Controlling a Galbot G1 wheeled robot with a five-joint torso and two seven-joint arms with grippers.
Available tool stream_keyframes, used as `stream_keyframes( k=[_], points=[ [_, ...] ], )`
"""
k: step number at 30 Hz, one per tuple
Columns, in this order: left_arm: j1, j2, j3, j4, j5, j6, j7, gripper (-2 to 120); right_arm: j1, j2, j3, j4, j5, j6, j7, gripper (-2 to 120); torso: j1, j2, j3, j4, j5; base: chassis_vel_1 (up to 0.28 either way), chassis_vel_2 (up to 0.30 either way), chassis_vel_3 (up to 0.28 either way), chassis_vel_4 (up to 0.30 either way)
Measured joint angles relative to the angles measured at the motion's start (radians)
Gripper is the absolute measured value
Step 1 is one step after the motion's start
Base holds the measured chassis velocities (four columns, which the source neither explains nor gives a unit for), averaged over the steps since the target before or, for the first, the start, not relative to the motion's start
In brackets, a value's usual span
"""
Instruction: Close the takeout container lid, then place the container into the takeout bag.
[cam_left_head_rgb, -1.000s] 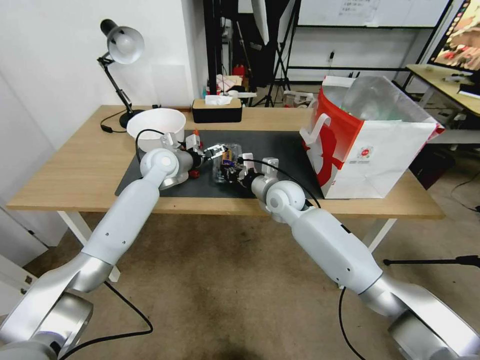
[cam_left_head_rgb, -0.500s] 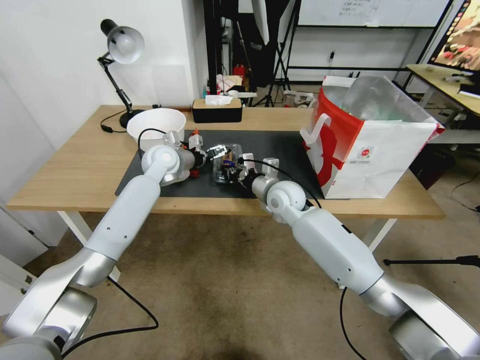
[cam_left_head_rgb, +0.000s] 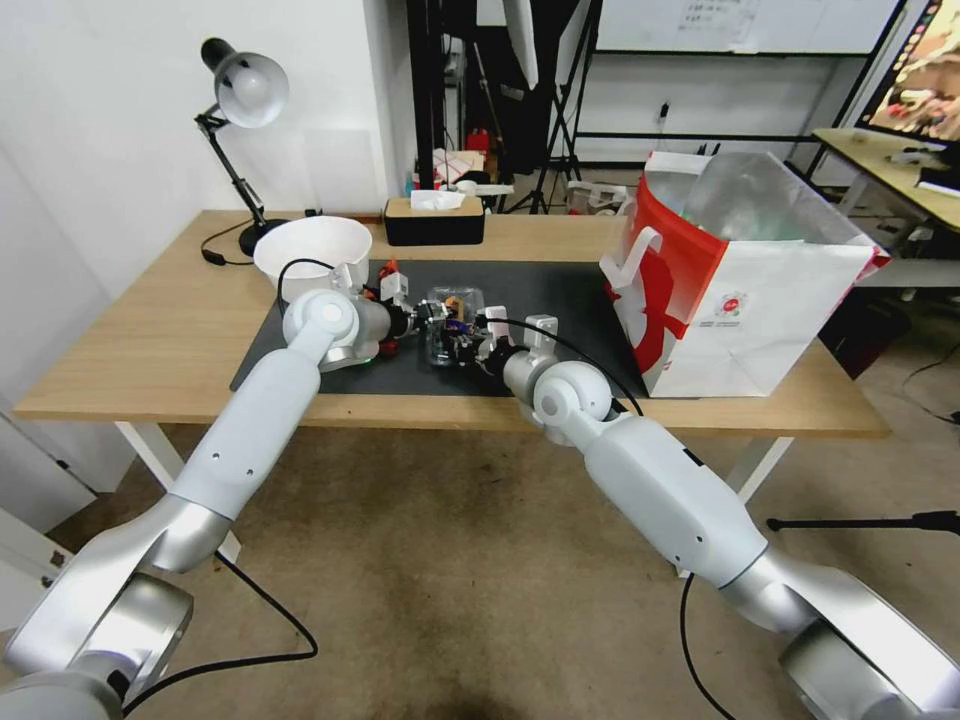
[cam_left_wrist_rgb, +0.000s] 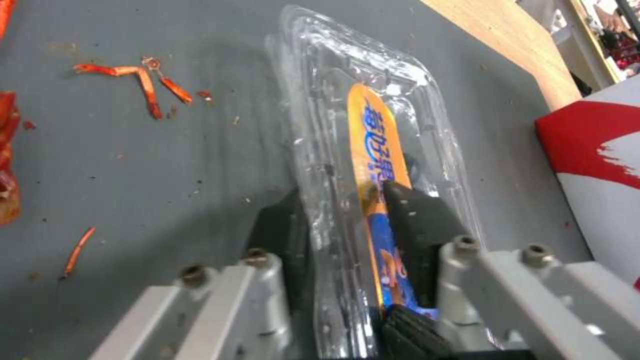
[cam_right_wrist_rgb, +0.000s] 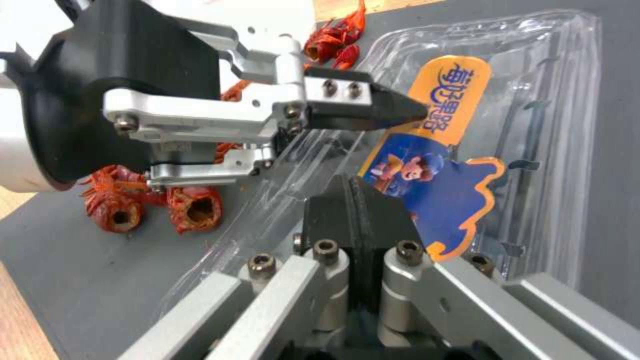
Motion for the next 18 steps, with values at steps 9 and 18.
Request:
stream_keyframes(
  k=[9, 18],
  points=[
    [-0.002, 0.000, 0.000, 0.003, -0.003, -0.001, 0.002, 0, -0.001, -0.003, -0.001, 0.006, 0.002, 0.000, -0.001, 0, 0.000, 0.000, 0.000, 0.0000, 0.0000, 0.000, 0.000, 0.000, 0.000],
    [0.003, 0.004, -0.004, 0.004, -0.008, -0.002, 0.002, 0, -0.018, -0.040, 0.012, 0.070, 0.004, -0.003, -0.001, 0, 0.000, 0.000, 0.000, 0.0000, 0.0000, 0.000, 0.000, 0.000, 0.000]
  ],
)
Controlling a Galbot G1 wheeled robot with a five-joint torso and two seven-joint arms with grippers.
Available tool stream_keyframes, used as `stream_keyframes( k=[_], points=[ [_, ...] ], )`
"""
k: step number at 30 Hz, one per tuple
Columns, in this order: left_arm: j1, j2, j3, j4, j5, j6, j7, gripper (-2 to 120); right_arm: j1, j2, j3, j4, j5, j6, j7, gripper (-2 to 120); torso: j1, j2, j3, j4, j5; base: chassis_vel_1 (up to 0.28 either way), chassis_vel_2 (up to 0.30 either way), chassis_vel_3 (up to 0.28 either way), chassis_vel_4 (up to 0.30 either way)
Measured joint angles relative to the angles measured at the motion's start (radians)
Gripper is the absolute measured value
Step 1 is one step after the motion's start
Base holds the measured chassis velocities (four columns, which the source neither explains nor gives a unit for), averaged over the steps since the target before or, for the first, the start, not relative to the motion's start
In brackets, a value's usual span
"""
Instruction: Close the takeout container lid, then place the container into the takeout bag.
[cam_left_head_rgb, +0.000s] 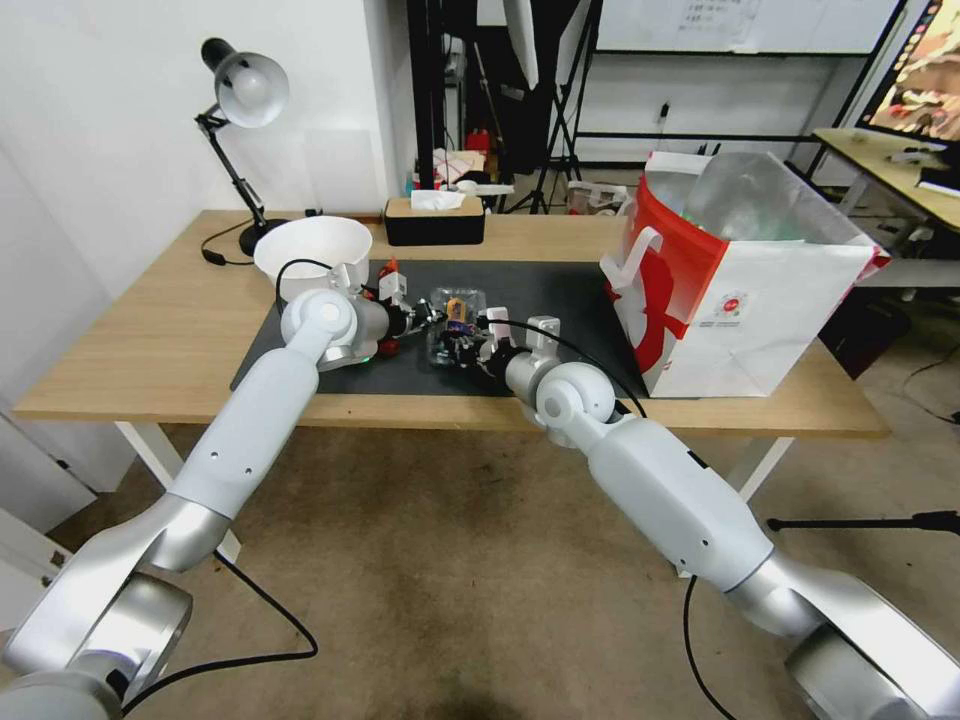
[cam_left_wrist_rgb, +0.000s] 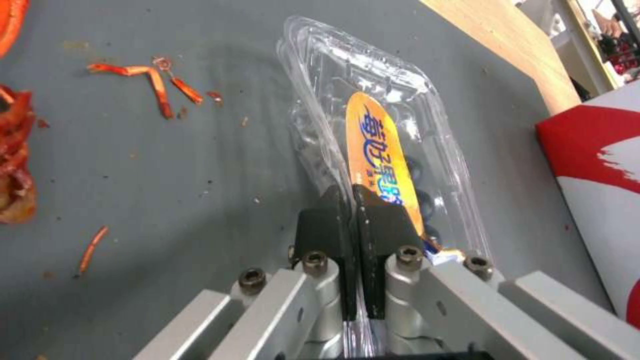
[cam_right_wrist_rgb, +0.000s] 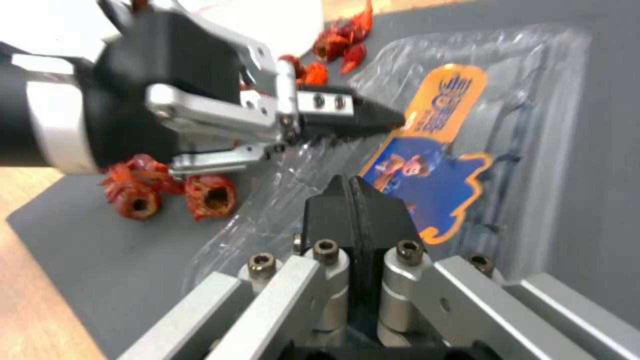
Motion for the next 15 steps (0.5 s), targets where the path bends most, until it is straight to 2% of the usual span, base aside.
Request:
stream_keyframes(
  k=[9, 12, 13, 15],
  points=[
    [0.004, 0.002, -0.002, -0.010, -0.001, -0.001, -0.002, 0, -0.069, -0.094, 0.087, 0.153, -0.022, 0.041, -0.009, 0, 0.000, 0.000, 0.000, 0.0000, 0.0000, 0.000, 0.000, 0.000, 0.000],
    [0.006, 0.002, -0.005, -0.015, -0.004, -0.001, -0.004, 0, -0.152, -0.146, 0.156, 0.261, -0.121, 0.087, -0.007, 0, 0.000, 0.000, 0.000, -0.0002, 0.0000, 0.000, 0.000, 0.000, 0.000],
    [0.006, 0.002, -0.005, -0.015, -0.004, -0.001, -0.004, 0, -0.152, -0.146, 0.156, 0.261, -0.121, 0.087, -0.007, 0, 0.000, 0.000, 0.000, -0.0002, 0.0000, 0.000, 0.000, 0.000, 0.000],
    [0.010, 0.000, -0.010, -0.021, -0.005, -0.001, -0.007, 0, -0.245, -0.169, 0.200, 0.333, -0.201, 0.132, 0.029, 10, 0.000, 0.000, 0.000, -0.0002, 0.0001, 0.000, 0.000, 0.000, 0.000]
  ],
)
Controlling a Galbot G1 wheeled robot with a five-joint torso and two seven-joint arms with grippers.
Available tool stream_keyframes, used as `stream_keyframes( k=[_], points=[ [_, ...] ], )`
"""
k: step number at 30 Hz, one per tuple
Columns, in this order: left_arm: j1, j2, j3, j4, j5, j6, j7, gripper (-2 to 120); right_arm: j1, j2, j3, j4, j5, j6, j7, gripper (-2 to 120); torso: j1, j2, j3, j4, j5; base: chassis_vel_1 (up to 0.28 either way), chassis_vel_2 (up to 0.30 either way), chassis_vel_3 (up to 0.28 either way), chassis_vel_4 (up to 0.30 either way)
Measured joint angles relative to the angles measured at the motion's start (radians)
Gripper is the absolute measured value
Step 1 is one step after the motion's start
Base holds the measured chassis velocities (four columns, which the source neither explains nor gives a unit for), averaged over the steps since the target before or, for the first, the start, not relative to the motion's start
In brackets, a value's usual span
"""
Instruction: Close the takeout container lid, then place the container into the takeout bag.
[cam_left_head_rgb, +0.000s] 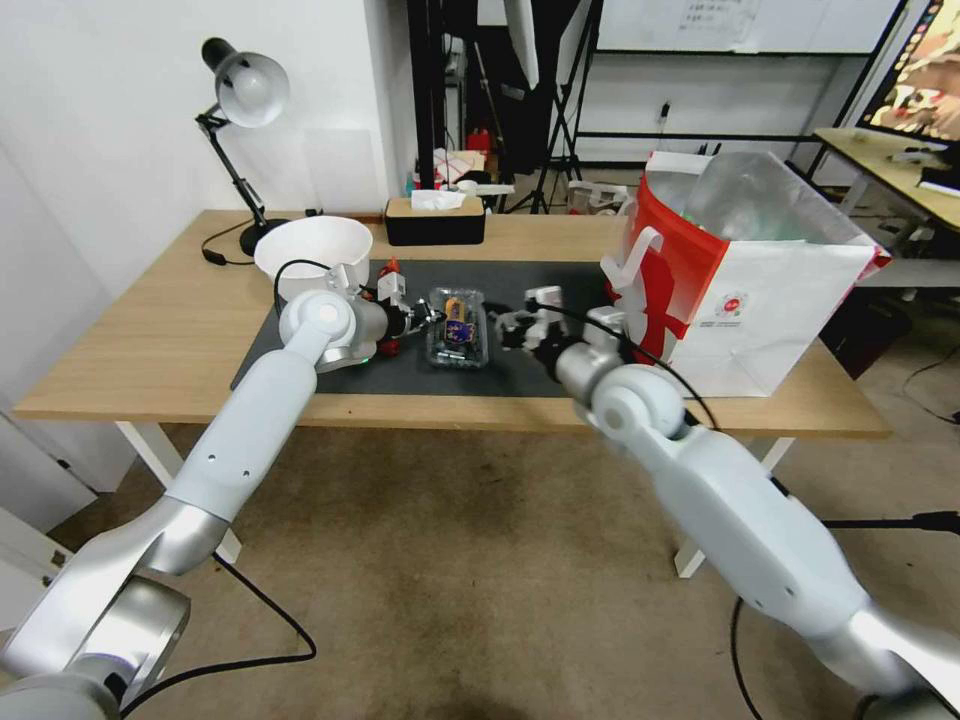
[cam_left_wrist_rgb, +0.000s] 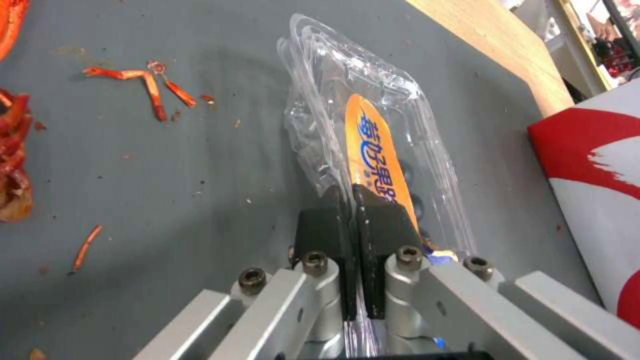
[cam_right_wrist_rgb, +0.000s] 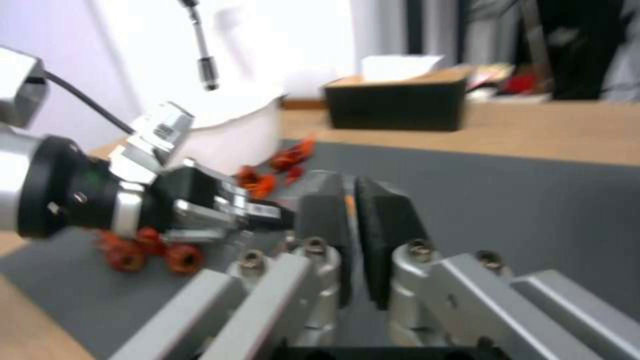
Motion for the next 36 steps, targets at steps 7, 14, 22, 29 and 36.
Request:
stream_keyframes(
  k=[7, 14, 22, 29, 36],
  points=[
    [0.015, 0.001, -0.009, -0.007, -0.003, 0.000, -0.001, 0, -0.226, -0.023, 0.050, 0.110, -0.145, 0.145, 0.101, 32, 0.000, 0.000, 0.000, 0.0000, -0.0002, 0.000, 0.000, 0.000, 0.000],
    [0.021, -0.005, -0.010, -0.021, -0.004, 0.000, -0.005, 0, -0.400, -0.031, 0.066, 0.172, -0.269, 0.321, 0.271, 59, 0.000, 0.000, 0.000, 0.0001, 0.0000, 0.000, 0.000, 0.000, 0.000],
    [0.034, -0.010, -0.024, -0.042, -0.009, 0.000, -0.014, 0, -0.555, 0.003, 0.057, 0.165, -0.397, 0.449, 0.356, 86, 0.000, 0.000, 0.000, -0.0004, -0.0001, 0.000, 0.000, 0.000, 0.000],
    [0.057, -0.013, -0.039, -0.065, -0.015, 0.000, -0.022, 0, -0.592, 0.041, 0.045, 0.148, -0.435, 0.464, 0.392, 106, 0.000, 0.000, 0.000, 0.0003, -0.0003, 0.000, 0.000, 0.000, 0.000],
    [0.043, -0.002, -0.035, -0.112, -0.050, -0.023, -0.024, 0, -0.631, 0.054, 0.047, 0.139, -0.453, 0.476, 0.386, 114, 0.000, 0.000, 0.000, 0.0003, -0.0002, 0.000, 0.000, 0.000, 0.000]
  ],
)
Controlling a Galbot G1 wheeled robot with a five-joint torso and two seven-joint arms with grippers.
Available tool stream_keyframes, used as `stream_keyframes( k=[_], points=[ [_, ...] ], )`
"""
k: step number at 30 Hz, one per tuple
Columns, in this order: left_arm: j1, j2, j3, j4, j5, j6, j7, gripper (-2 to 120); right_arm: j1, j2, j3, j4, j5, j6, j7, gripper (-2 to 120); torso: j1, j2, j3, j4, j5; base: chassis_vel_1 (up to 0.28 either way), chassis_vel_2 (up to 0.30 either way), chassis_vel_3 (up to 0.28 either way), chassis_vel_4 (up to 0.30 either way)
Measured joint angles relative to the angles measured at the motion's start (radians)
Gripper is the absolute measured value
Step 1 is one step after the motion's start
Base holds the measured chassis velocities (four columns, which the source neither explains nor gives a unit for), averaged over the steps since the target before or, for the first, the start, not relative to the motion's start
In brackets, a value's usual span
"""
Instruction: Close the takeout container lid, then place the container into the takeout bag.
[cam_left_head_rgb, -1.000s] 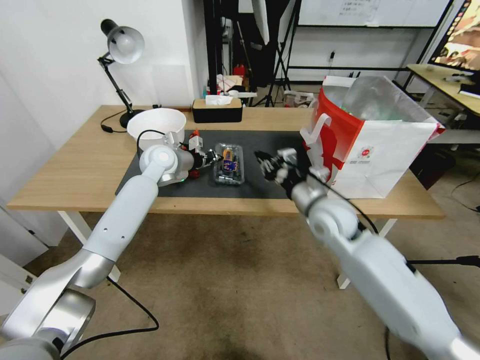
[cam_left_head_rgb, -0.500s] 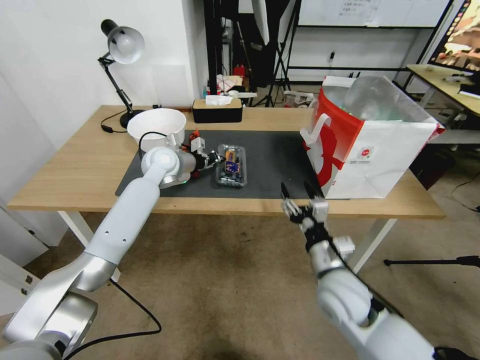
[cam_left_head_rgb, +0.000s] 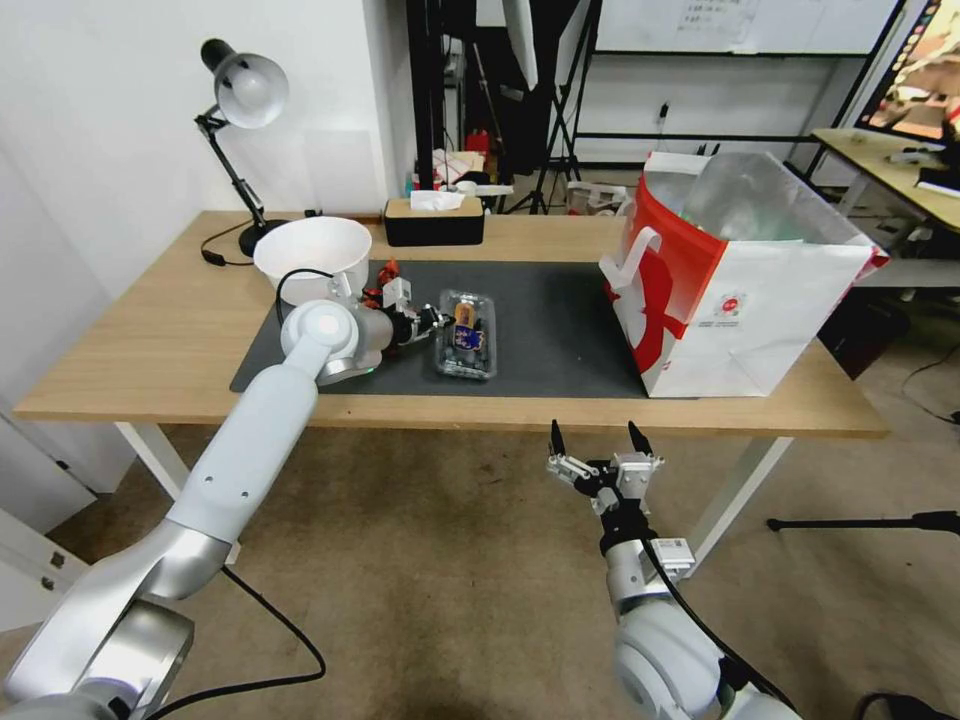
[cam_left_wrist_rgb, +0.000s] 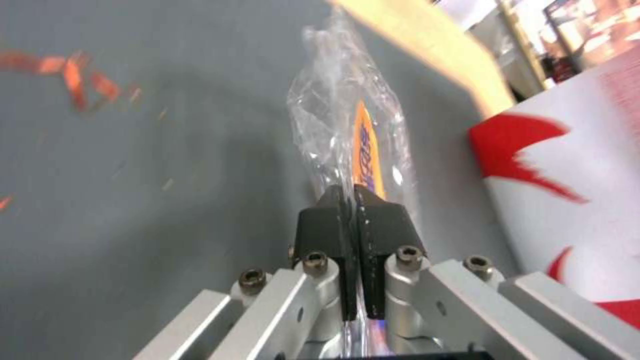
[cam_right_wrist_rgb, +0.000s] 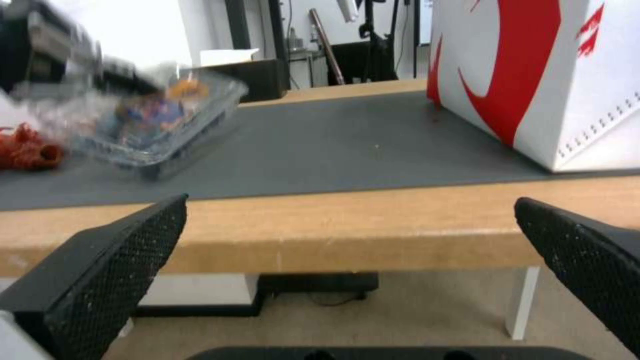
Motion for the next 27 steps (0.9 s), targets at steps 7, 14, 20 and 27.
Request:
stream_keyframes(
  k=[7, 14, 20, 27],
  points=[
    [-0.078, -0.005, 0.008, -0.030, -0.034, -0.008, 0.001, 0, -0.013, 0.002, -0.002, 0.001, -0.009, 0.003, -0.009, 112, 0.000, 0.000, 0.000, -0.0002, 0.0003, 0.000, 0.000, 0.000, 0.000],
    [-0.193, -0.039, 0.029, -0.042, -0.056, -0.020, 0.004, 0, -0.017, 0.004, -0.003, 0.006, -0.015, 0.003, -0.015, 103, 0.000, 0.000, 0.000, -0.0001, 0.0001, 0.000, 0.000, 0.000, 0.000],
    [-0.320, -0.104, 0.086, -0.004, -0.034, -0.082, 0.059, 0, -0.019, 0.007, -0.003, 0.008, -0.016, 0.000, -0.023, 100, 0.000, 0.000, 0.000, -0.0003, 0.0003, 0.000, 0.000, 0.000, 0.000],
    [-0.425, -0.191, 0.192, 0.042, 0.046, -0.268, 0.207, 0, -0.018, 0.016, -0.005, -0.002, -0.017, 0.000, -0.040, 100, 0.000, 0.000, 0.000, -0.0005, 0.0004, 0.000, 0.000, 0.000, 0.000]
  ],
)
